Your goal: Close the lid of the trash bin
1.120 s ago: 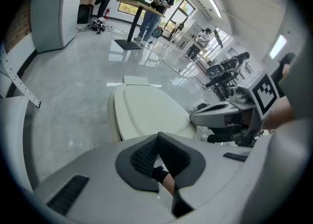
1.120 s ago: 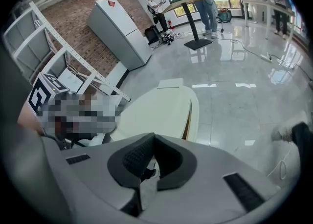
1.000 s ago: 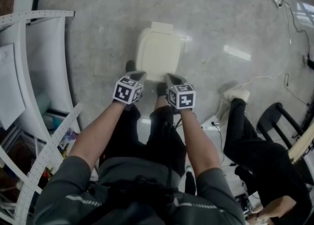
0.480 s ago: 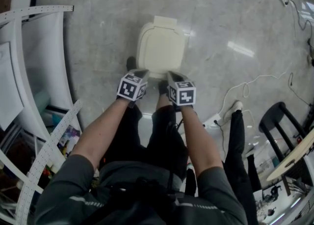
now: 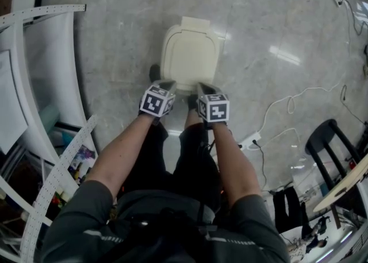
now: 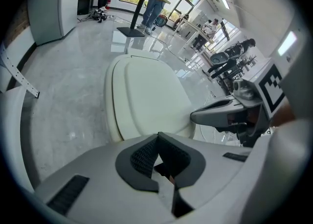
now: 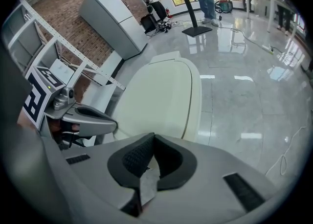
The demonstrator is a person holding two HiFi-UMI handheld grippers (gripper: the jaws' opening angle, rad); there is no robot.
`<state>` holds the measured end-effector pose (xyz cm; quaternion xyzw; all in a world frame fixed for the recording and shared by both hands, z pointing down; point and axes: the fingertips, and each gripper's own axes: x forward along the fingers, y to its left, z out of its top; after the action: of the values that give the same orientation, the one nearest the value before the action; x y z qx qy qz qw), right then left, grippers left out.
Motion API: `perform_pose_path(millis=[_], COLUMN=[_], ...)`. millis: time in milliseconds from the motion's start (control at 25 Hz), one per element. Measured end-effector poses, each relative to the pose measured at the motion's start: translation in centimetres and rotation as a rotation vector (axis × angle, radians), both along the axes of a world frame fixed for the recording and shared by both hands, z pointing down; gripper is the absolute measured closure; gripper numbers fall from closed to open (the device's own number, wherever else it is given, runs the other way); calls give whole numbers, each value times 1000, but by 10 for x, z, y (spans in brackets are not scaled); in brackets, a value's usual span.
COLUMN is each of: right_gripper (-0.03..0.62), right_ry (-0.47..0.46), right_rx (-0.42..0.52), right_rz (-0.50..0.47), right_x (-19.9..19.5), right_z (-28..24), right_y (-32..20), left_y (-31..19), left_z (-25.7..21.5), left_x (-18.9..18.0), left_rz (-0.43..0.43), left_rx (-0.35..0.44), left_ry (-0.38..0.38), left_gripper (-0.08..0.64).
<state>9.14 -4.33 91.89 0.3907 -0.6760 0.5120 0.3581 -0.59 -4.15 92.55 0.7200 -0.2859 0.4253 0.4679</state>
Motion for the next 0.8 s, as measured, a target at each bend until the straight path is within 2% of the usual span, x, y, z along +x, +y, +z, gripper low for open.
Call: perform_pose_path(millis=[280,800], right_gripper=[591,589], right_ry=[7,22], right_rx=[3,-7], right_rz=[4,24], right_x=[-1,0], right_z=[4,7], right_y=[0,1], left_y=[-1,2], left_z=[2,6], left_x=[0,0], left_rz=[21,8], left_rx=[6,-7], left_ry=[2,11], left_gripper=[561,561])
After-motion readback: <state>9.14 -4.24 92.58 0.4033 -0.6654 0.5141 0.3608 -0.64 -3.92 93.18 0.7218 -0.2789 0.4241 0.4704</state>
